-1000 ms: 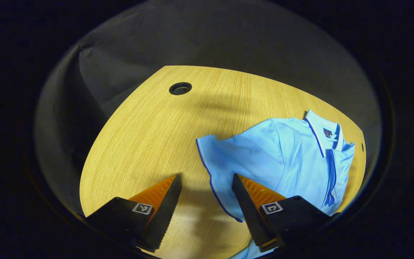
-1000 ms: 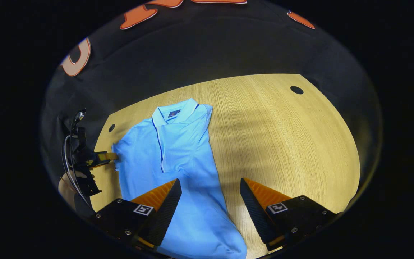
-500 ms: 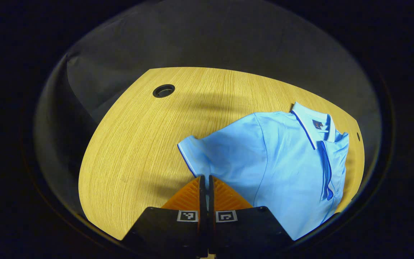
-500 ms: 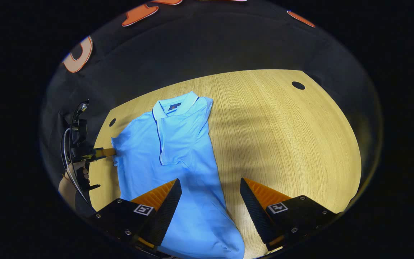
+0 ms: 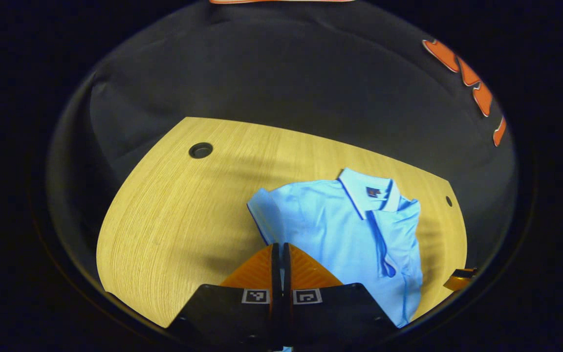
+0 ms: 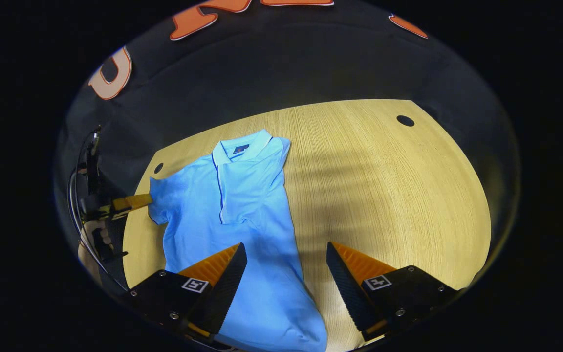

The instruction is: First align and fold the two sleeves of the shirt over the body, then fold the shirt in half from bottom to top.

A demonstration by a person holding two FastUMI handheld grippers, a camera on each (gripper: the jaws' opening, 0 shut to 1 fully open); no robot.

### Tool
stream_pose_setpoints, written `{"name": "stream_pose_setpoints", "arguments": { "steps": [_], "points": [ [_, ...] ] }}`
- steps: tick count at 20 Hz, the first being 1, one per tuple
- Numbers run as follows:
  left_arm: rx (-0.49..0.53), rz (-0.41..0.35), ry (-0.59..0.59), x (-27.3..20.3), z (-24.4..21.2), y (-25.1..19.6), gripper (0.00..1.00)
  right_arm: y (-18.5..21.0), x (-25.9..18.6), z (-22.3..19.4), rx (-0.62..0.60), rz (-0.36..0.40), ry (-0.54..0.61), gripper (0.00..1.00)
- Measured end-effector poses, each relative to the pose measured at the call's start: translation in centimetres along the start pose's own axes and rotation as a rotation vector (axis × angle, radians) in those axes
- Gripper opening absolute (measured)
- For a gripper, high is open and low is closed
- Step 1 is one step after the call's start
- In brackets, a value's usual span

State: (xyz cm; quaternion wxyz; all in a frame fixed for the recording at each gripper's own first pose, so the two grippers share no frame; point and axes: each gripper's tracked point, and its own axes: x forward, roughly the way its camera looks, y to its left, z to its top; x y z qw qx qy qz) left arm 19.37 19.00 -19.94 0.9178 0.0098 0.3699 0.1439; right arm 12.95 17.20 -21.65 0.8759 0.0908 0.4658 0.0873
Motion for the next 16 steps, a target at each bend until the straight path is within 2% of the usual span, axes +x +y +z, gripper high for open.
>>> {"name": "stream_pose_setpoints", "arguments": {
  "steps": [4,7,11,16],
  "points": [
    [0.060,-0.089,0.015,-0.7,-0.2,-6.9,0.03,-1.0,-0.6,-0.3,0.004,-0.002,0.000,0.99],
    [0.112,-0.118,0.065,0.2,-1.9,-11.4,0.04,-1.7,-0.8,-0.5,0.016,-0.004,-0.004,0.99],
    [0.187,-0.107,0.104,2.0,-3.6,-15.2,0.04,-2.5,-1.1,-1.3,0.025,-0.010,-0.002,0.99],
    [0.207,-0.121,0.103,2.7,-4.2,-18.2,0.04,-3.0,-1.6,-2.4,0.030,-0.008,0.006,0.99]
  ]
}}
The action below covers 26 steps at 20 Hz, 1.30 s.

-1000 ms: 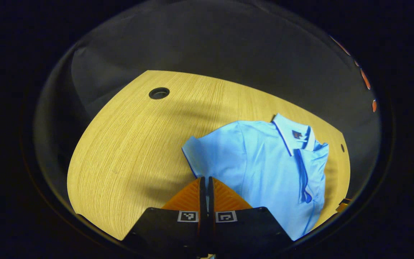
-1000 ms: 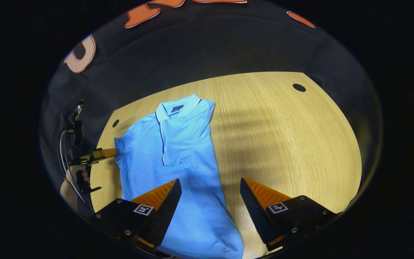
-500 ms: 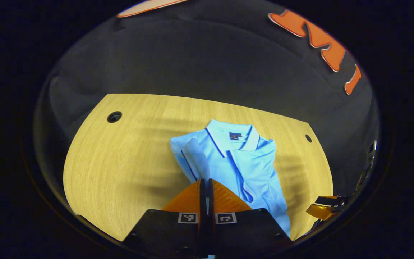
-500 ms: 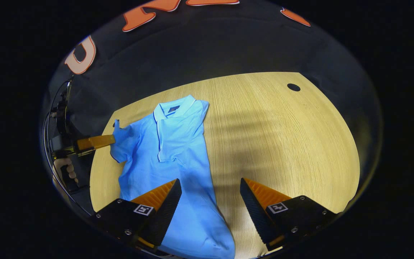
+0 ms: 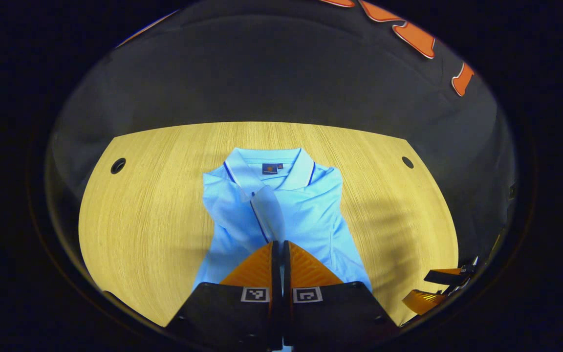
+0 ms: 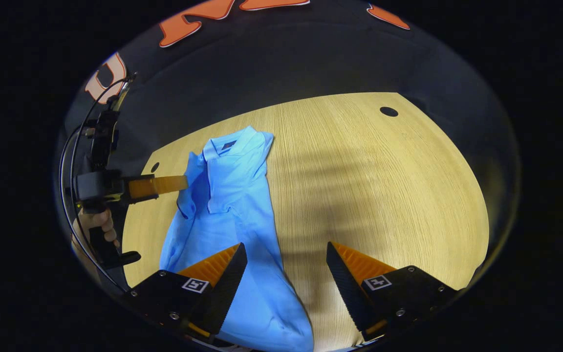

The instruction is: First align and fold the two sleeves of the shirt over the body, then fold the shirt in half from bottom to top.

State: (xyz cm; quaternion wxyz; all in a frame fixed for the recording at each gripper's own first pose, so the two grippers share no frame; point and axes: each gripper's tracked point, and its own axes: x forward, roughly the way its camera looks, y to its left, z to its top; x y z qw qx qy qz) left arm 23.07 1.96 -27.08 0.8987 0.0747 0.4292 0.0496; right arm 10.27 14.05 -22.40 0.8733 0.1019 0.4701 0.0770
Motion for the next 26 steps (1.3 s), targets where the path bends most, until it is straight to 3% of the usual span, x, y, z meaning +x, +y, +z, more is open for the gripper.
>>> {"name": "stream_pose_setpoints", "arguments": {
  "steps": [3,5,9,15,16,20,21,26],
  "points": [
    [-0.026,-0.024,-0.007,-0.1,-0.2,-1.0,0.12,-0.1,-0.1,-0.4,0.003,0.002,0.005,0.99],
    [-0.051,-0.034,-0.017,-0.9,-0.4,-0.8,0.29,0.1,-0.1,-0.6,0.001,0.004,0.008,0.99],
    [-0.068,-0.013,-0.015,-3.1,-1.8,1.0,0.92,0.6,-0.4,-1.6,-0.017,0.008,0.023,0.99],
    [-0.089,0.005,0.015,-8.7,-7.3,4.5,0.90,1.8,-0.8,-4.7,-0.073,0.000,0.086,0.99],
    [-0.088,0.014,0.026,-9.5,-8.6,5.3,0.94,2.0,-1.0,-5.5,-0.083,-0.004,0.104,0.99],
    [-0.107,0.052,0.078,-12.6,-14.2,8.3,0.94,2.0,-1.8,-8.5,-0.116,-0.025,0.164,0.99],
    [-0.124,0.058,0.101,-13.3,-15.9,8.7,0.90,2.0,-2.2,-9.5,-0.124,-0.025,0.180,0.99],
    [-0.157,0.062,0.236,-15.7,-23.7,9.2,0.94,1.3,-3.7,-14.7,-0.179,-0.048,0.289,0.99]
  ]
}}
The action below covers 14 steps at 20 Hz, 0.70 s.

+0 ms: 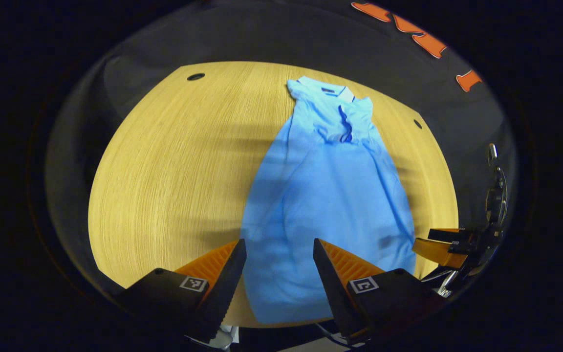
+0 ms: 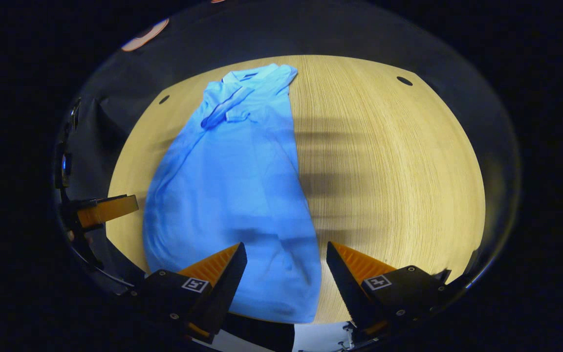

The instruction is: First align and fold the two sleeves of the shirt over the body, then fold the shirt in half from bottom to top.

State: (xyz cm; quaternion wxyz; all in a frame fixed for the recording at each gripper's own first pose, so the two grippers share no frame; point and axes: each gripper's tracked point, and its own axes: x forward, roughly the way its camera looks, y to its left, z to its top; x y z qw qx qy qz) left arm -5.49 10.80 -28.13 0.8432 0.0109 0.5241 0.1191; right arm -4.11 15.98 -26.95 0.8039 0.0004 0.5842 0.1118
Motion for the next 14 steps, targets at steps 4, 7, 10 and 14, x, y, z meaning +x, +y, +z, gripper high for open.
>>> {"name": "stream_pose_setpoints", "arguments": {
  "steps": [4,7,10,14],
  "points": [
    [0.013,0.019,0.074,-0.6,-3.9,0.8,0.94,0.3,-0.2,-4.4,-0.003,-0.011,0.077,0.99],
    [0.044,0.024,0.112,-0.3,-6.0,1.0,0.94,-0.1,-0.1,-7.3,-0.053,-0.051,0.131,0.99],
    [0.046,0.027,0.154,0.2,-8.3,1.0,0.90,-0.3,0.2,-8.8,-0.086,-0.081,0.162,0.99],
    [0.061,0.054,0.192,1.0,-10.1,0.8,0.94,-0.1,0.8,-9.8,-0.066,-0.091,0.180,0.99]
  ]
}}
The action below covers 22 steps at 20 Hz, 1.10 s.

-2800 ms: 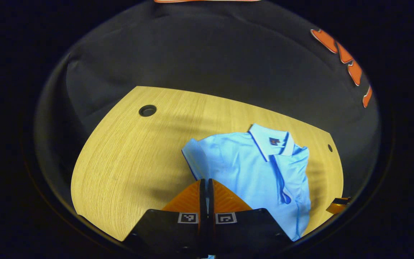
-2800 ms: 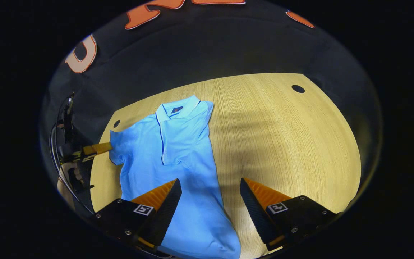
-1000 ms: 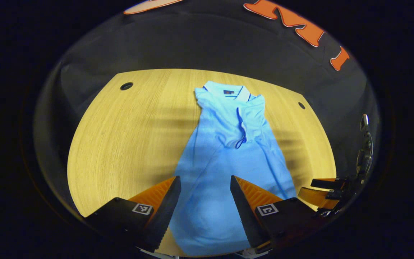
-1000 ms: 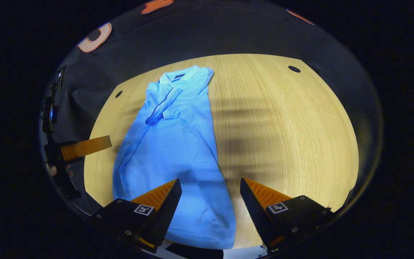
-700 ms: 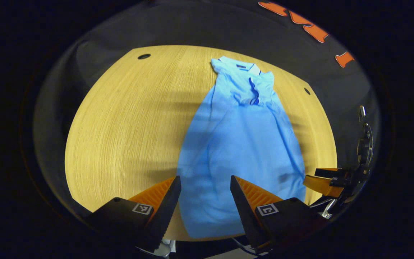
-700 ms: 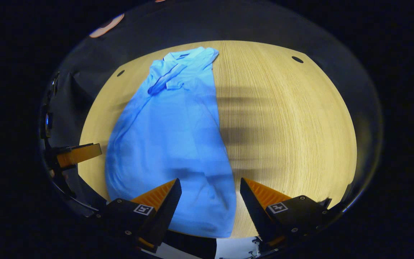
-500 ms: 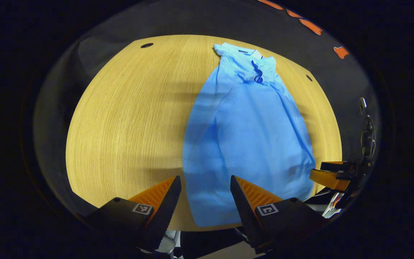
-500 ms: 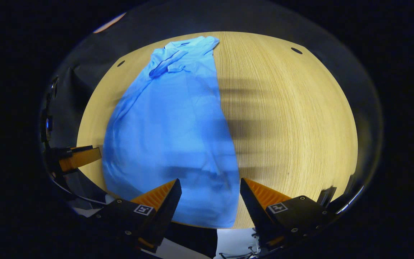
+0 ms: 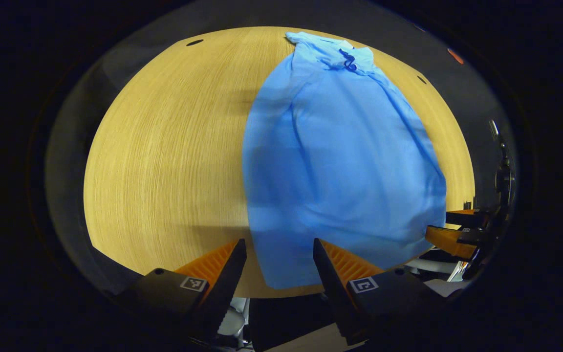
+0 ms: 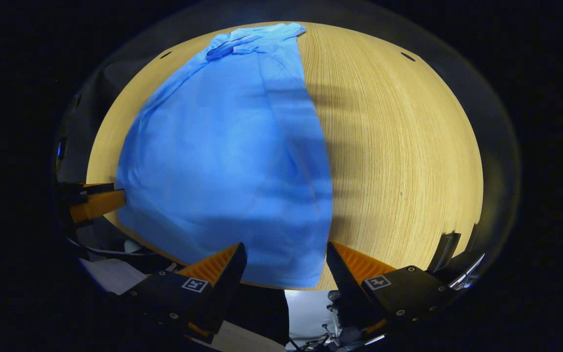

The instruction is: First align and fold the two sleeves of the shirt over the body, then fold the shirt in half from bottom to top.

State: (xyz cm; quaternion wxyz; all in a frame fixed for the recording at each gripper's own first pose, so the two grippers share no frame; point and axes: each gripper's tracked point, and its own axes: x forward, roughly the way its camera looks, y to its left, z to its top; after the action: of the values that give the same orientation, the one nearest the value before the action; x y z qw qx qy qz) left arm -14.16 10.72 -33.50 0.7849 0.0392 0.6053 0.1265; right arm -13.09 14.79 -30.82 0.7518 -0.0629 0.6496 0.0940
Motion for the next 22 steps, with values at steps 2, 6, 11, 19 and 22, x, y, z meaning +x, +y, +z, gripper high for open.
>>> {"name": "stream_pose_setpoints", "arguments": {
  "steps": [2,6,11,19,22],
  "points": [
    [0.012,0.026,0.003,0.2,-0.1,0.2,0.90,0.2,0.4,-0.1,0.019,-0.006,0.005,0.99],
    [0.032,0.080,0.005,0.7,-0.1,0.5,0.86,0.2,0.7,-0.2,0.047,-0.022,0.018,0.98],
    [0.029,0.083,0.011,0.7,0.0,0.2,0.84,0.3,0.8,-0.4,0.047,-0.025,0.028,0.99],
    [0.084,-0.021,-0.047,0.9,1.1,-2.0,0.04,1.1,0.8,0.4,0.116,0.028,0.027,0.06],
    [0.060,-0.009,-0.086,0.4,3.7,-1.6,0.04,1.4,0.1,2.5,0.117,0.043,-0.014,0.01]
  ]
}}
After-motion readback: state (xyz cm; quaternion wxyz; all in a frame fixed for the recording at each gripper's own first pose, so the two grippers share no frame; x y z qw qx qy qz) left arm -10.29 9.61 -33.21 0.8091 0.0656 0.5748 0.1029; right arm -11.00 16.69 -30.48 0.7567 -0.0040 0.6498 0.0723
